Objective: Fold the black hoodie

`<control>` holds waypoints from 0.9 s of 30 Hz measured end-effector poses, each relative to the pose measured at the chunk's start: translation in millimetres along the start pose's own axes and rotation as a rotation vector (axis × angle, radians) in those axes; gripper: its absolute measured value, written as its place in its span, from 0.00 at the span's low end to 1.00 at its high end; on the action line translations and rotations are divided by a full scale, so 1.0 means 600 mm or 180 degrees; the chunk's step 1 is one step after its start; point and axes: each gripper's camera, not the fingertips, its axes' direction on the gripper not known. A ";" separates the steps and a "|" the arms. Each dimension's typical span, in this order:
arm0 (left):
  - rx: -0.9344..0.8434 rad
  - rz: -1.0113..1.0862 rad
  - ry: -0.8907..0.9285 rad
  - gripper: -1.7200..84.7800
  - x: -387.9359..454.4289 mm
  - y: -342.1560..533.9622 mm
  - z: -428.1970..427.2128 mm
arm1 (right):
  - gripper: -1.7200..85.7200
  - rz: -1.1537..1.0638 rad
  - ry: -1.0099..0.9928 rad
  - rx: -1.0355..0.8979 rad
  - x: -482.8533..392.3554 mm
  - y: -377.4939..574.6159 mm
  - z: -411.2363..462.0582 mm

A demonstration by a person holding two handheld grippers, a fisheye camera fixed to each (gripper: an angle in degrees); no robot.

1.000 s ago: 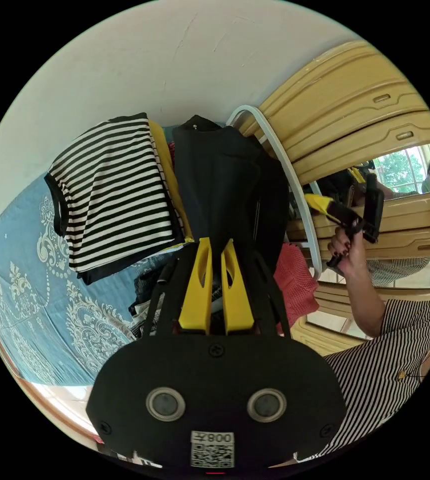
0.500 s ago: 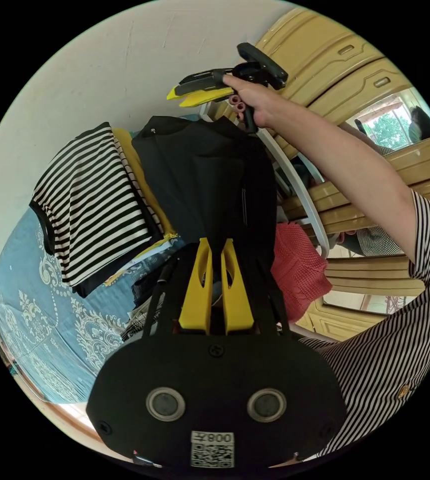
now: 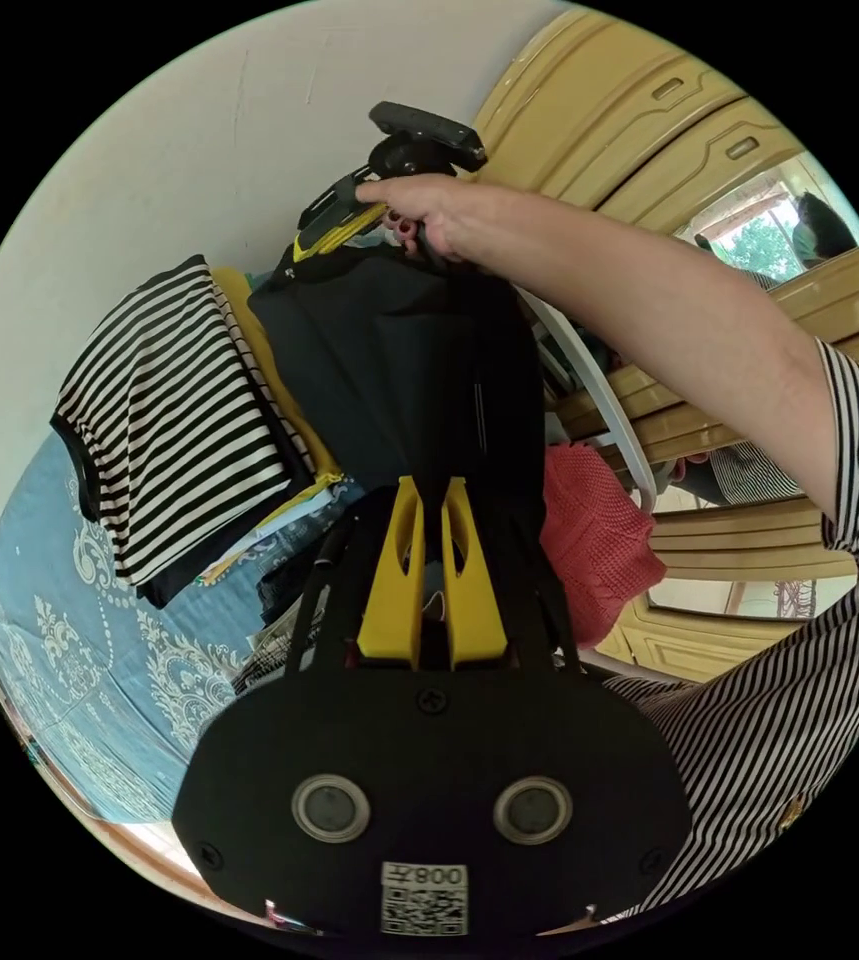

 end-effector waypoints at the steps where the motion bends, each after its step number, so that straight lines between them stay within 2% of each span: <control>1: 0.0056 -0.0026 0.0052 0.06 0.003 0.030 -0.004 | 0.03 0.0006 -0.0136 0.0060 0.003 0.011 -0.003; 6: 0.0466 -0.0091 0.0381 0.05 0.021 0.155 -0.040 | 0.03 -0.0072 -0.1035 0.0721 0.013 0.147 -0.044; 14: 0.1536 -0.0193 0.0871 0.04 0.055 0.403 -0.188 | 0.02 -0.0536 -0.1587 0.1701 -0.079 0.340 -0.115; 27: 0.3130 0.0253 0.0457 0.03 0.125 0.871 -0.581 | 0.02 -0.1807 -0.2141 0.2979 -0.408 0.680 -0.151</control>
